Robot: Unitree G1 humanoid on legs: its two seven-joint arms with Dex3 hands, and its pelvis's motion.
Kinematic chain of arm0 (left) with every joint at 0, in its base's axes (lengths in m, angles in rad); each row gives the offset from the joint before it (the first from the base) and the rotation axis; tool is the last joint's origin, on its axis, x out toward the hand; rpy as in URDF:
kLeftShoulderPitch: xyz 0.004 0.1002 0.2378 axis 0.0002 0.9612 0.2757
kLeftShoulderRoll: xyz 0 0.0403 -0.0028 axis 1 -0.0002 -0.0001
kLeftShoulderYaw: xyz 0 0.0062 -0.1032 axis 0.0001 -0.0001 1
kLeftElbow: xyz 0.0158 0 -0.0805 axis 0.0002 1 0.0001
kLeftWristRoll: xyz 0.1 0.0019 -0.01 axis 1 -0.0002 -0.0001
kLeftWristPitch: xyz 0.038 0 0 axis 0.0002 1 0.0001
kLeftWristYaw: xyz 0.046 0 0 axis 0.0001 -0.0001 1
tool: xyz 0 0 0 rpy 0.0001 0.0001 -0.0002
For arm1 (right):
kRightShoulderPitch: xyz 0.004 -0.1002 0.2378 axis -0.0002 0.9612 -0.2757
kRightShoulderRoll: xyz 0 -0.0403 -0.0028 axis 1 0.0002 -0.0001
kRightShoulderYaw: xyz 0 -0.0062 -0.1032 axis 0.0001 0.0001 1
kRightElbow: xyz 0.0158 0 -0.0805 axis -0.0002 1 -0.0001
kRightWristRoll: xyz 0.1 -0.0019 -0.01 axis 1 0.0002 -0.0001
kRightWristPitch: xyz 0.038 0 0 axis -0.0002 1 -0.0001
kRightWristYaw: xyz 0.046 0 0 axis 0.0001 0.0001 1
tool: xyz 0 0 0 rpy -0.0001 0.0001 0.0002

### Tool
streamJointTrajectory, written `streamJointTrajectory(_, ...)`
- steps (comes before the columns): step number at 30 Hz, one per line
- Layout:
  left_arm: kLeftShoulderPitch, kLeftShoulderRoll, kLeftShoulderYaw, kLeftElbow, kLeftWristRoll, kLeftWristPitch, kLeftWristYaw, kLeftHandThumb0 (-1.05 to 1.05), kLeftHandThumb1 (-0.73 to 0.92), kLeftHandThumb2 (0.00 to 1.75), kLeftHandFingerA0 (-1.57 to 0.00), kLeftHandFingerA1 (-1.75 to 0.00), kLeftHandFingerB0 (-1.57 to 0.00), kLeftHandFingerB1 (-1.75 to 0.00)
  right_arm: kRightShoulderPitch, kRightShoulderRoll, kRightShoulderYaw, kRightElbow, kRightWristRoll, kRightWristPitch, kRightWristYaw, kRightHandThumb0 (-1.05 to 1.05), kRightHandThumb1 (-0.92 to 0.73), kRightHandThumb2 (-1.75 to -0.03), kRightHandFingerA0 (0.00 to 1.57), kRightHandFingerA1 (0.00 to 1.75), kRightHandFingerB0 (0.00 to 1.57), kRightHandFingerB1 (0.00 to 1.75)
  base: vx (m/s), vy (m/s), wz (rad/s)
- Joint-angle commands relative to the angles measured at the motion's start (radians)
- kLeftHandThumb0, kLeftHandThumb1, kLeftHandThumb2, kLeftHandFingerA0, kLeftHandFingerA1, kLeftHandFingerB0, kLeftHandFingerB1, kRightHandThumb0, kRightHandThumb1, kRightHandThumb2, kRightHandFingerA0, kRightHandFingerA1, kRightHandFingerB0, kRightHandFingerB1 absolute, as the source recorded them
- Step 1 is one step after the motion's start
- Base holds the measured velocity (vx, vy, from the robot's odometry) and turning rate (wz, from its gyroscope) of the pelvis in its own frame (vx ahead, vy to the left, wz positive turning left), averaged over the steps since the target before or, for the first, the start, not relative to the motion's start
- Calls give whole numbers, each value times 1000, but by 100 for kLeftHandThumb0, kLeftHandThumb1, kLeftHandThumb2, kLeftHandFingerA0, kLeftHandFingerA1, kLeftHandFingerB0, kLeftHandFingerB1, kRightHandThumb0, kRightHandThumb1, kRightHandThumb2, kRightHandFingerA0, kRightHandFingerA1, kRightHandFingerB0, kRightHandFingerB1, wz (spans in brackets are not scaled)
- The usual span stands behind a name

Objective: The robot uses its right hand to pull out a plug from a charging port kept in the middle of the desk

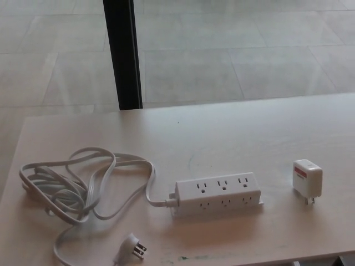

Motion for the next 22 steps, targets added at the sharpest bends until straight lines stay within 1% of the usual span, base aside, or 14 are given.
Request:
streamJointTrajectory(1, -3, 19, 6, 0, -12, -9, 13, -91, 92, 81, -80, -56, -49, -40, -43, 157, -343, 241, 397, 110, -303, -77, -79, -66, 107, 115, 5, 80, 0, 0, 0)
streamJointTrajectory(2, -4, 18, 9, 1, -14, -8, 15, -90, 92, 81, -79, -55, -50, -41, -43, 161, -346, 244, 394, 107, -305, -68, -56, -110, 104, 108, 0, 59, 0, 0, 0)
streamJointTrajectory(3, -4, 19, 12, 1, -17, -6, 15, -88, 92, 79, -77, -55, -51, -42, -39, 167, -348, 245, 390, 105, -306, -77, -79, -65, 105, 108, 28, 93, 0, 0, 0)
streamJointTrajectory(7, 1, 24, 2, 1, -5, -8, 20, -91, 92, 82, -79, -58, -50, -42, -29, 173, -355, 270, 398, 79, -265, -78, -76, -64, 99, 104, 7, 84, 0, 0, 0)
streamJointTrajectory(8, 2, 25, -1, 4, -1, -13, 20, -95, 80, 95, -73, -59, -48, -48, -30, 172, -351, 282, 398, 79, -256, -69, -52, -106, 93, 98, 5, 60, 0, 0, 0)
streamJointTrajectory(9, 2, 27, -3, 5, 0, -10, 17, -92, 92, 83, -71, -53, -50, -43, -28, 173, -348, 284, 398, 76, -242, -67, -51, -106, 97, 101, 0, 57, 0, 0, 0)
streamJointTrajectory(10, 1, 29, -3, 5, 0, -8, 17, -95, 80, 94, -74, -58, -48, -47, -32, 178, -347, 282, 400, 76, -238, -79, -75, -62, 102, 100, 1, 71, 0, 0, 0)
streamJointTrajectory(11, -1, 29, 2, 4, -6, -4, 17, -90, 92, 78, -78, -55, -51, -41, -35, 178, -343, 285, 400, 77, -236, -82, -55, -96, 100, 101, 7, 64, 0, 0, 0)
streamJointTrajectory(12, 1, 29, 1, 1, -4, -6, 19, -89, 92, 81, -79, -56, -48, -42, -34, 184, -347, 277, 414, 77, -209, -77, -74, -64, 102, 102, 1, 72, 0, 0, 0)
streamJointTrajectory(17, -7, 36, -4, 8, 2, 0, 23, -95, 81, 94, -74, -58, -47, -47, -48, 180, -342, 300, 443, 63, -157, -80, -49, -94, 92, 93, 2, 57, 0, 0, 0)
streamJointTrajectory(18, -10, 37, -5, 9, 3, 1, 23, -89, 92, 83, -77, -56, -47, -42, -45, 183, -332, 297, 447, 56, -135, -77, -65, -61, 94, 88, 0, 67, 0, 0, 0)
streamJointTrajectory(20, -17, 36, -5, 7, 1, 2, 20, -94, 81, 95, -73, -59, -48, -48, -46, 180, -317, 302, 458, 52, -100, -75, -65, -58, 81, 80, 0, 61, 0, 0, 0)
streamJointTrajectory(21, -19, 37, -11, 6, 6, 2, 24, -87, 92, 81, -77, -56, -51, -43, -47, 179, -310, 303, 464, 49, -93, -75, -42, -95, 81, 83, 2, 54, 0, 0, 0)
streamJointTrajectory(22, -19, 37, -11, 6, 6, 2, 24, -87, 92, 81, -77, -56, -51, -43, -47, 179, -310, 303, 464, 49, -93, -75, -42, -95, 81, 83, 2, 54, 0, 0, 0)
